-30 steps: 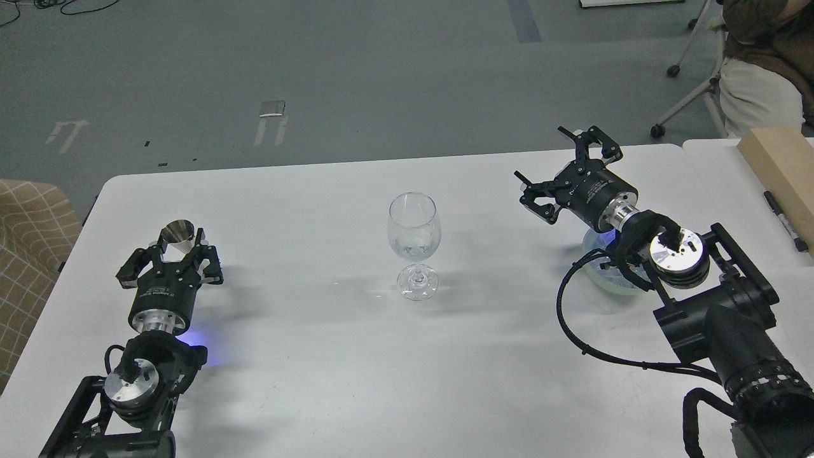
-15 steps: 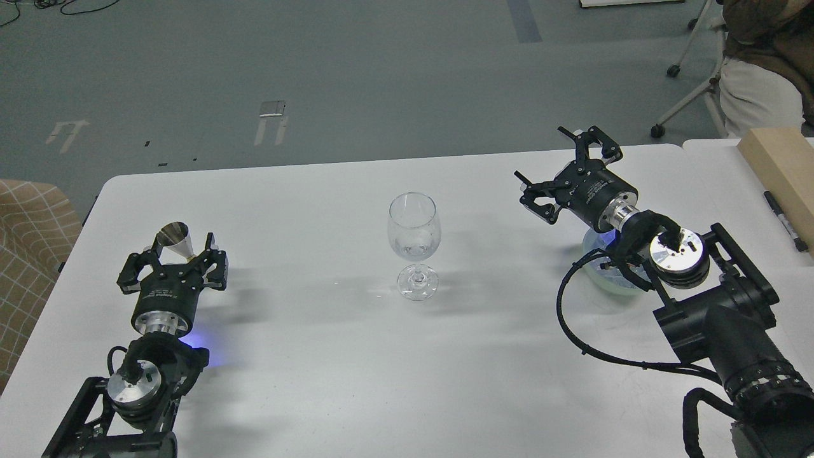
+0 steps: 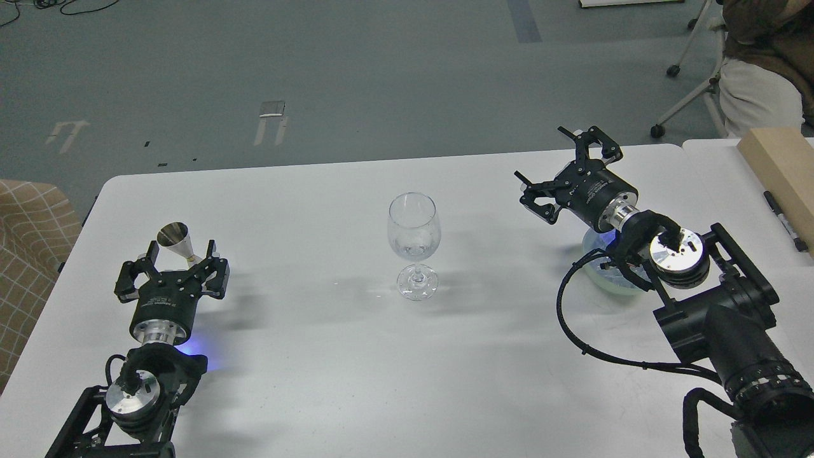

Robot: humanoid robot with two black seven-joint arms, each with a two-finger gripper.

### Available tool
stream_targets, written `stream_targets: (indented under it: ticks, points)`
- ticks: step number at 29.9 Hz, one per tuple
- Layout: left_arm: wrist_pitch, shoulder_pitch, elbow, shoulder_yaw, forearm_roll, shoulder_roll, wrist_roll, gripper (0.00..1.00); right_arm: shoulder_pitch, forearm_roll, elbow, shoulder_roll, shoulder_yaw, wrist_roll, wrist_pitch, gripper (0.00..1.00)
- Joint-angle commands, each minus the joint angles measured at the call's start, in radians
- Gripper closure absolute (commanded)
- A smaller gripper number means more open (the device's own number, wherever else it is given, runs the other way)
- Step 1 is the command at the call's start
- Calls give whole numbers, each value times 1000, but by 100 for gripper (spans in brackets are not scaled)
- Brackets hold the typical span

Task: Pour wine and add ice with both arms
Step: 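Open the left gripper and withdraw it from the standing metal cup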

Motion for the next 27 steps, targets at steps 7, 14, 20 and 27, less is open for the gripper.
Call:
stream_targets:
  ticks: [7,14,20,27]
  points:
    - [-48,52,-13,-10,0,-1,-4,7,0,2,1,0,0,0,1,0]
    - [-75,101,-46,-14,0,3,-7,7,-1,2,1,0,0,0,1,0]
    - [-75,133,-107,-37,0,13,-7,7,-3,2,3,0,0,0,1,0]
    - [-77,178,-207,-65,1,68,-8,7,-3,2,9,0,0,0,1,0]
